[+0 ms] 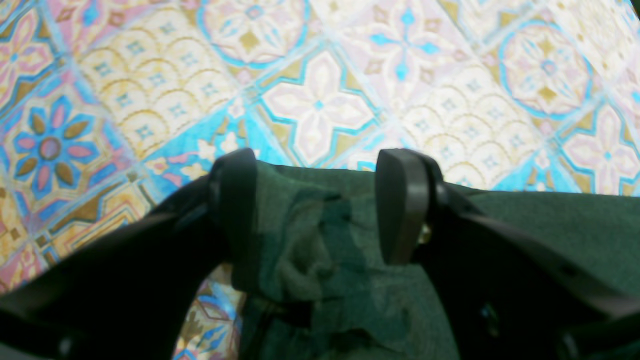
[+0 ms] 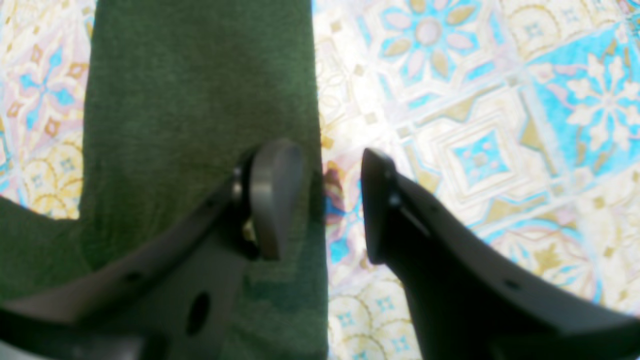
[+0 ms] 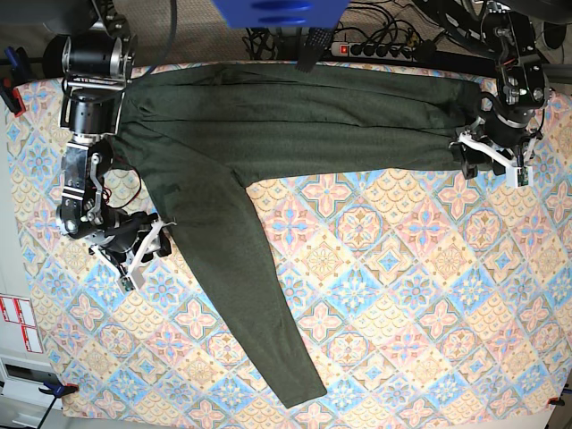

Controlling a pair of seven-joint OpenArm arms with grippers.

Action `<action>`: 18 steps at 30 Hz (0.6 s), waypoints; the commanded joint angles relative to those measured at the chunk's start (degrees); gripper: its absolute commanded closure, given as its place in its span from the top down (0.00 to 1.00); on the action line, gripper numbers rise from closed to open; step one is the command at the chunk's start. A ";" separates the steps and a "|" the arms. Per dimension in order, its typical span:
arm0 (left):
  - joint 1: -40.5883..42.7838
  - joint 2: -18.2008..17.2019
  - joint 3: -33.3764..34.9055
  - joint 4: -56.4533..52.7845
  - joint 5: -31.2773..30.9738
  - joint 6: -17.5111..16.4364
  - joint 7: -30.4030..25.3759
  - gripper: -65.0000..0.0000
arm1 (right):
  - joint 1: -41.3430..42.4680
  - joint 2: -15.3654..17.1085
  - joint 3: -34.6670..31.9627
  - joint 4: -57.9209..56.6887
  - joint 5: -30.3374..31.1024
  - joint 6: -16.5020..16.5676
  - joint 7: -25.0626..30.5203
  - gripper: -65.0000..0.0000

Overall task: Fold the T-shirt properly
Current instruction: 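Move the right gripper to the sleeve's shoulder seam and grasp it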

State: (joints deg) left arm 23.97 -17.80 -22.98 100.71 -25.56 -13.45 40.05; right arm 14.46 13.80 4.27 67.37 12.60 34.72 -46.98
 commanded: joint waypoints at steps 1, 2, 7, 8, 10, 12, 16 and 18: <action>-0.10 -0.62 -0.36 1.32 -0.33 -0.04 -1.06 0.59 | 1.41 0.75 0.25 -0.17 0.81 0.23 1.75 0.36; 0.08 -0.44 -0.36 1.84 -0.33 -0.04 -1.06 0.59 | 1.59 0.75 0.17 -1.31 0.81 0.23 2.63 0.36; 0.34 -0.35 -0.27 4.48 -0.33 -0.04 -1.06 0.59 | 3.34 0.57 0.17 -7.29 0.81 0.23 5.88 0.37; 0.34 -0.35 -0.27 4.83 -0.33 -0.04 -1.06 0.59 | 3.61 0.22 0.17 -8.43 0.81 0.23 6.67 0.37; 0.34 -0.35 -0.27 5.27 -0.33 -0.04 -0.98 0.59 | 3.78 -0.84 0.17 -10.28 0.81 0.23 7.99 0.37; 0.34 -0.35 -0.27 5.62 -0.33 -0.04 -0.98 0.59 | 3.87 -1.36 0.17 -12.03 0.81 0.23 8.96 0.37; 0.08 -0.35 -0.27 5.62 -0.33 -0.04 0.69 0.59 | 3.96 -1.80 0.17 -14.49 0.81 0.23 10.81 0.37; -0.19 -0.35 -0.27 5.62 -0.42 -0.04 1.93 0.59 | 4.57 -2.86 0.17 -16.17 0.63 0.23 11.77 0.37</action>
State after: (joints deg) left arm 24.12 -17.45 -22.96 105.23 -25.58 -13.39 43.38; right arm 17.06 11.05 4.32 50.39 12.23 34.28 -36.64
